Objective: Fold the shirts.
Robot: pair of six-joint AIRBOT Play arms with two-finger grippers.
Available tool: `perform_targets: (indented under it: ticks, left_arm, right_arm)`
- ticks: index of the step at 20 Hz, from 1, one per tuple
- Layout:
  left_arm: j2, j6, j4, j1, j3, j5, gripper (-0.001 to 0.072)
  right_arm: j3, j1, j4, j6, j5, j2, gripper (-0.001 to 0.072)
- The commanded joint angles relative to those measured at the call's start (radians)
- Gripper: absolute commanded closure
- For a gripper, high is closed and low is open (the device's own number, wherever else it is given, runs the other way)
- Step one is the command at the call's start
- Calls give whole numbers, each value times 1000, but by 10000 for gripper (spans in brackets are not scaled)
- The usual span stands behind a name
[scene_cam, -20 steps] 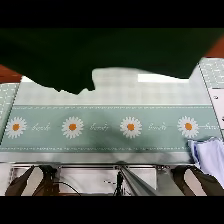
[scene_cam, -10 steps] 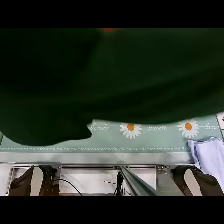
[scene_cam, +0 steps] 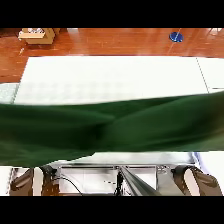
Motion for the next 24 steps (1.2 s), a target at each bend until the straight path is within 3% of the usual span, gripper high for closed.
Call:
perform_targets:
  ticks: [1,7,12,17,22,24]
  left_arm:
    - [11,-23,19,-6,-25,-125,681]
    - [11,5,22,-6,-322,-121,682]
    - [-53,40,-9,-9,-642,-20,682]
    - [-277,58,-162,-38,-726,236,682]
    - [-587,58,-164,-239,-724,521,682]
    - [-696,100,-164,-330,-723,668,682]
  right_arm:
    - [-35,1,-27,-12,74,3,691]
    - [-396,1,-30,-66,61,-14,690]
    - [-474,1,-14,-66,-246,-206,691]
    - [-474,1,131,-100,-394,-489,691]
    - [-474,1,198,-158,-502,-704,690]
    - [-474,1,200,-172,-531,-773,690]
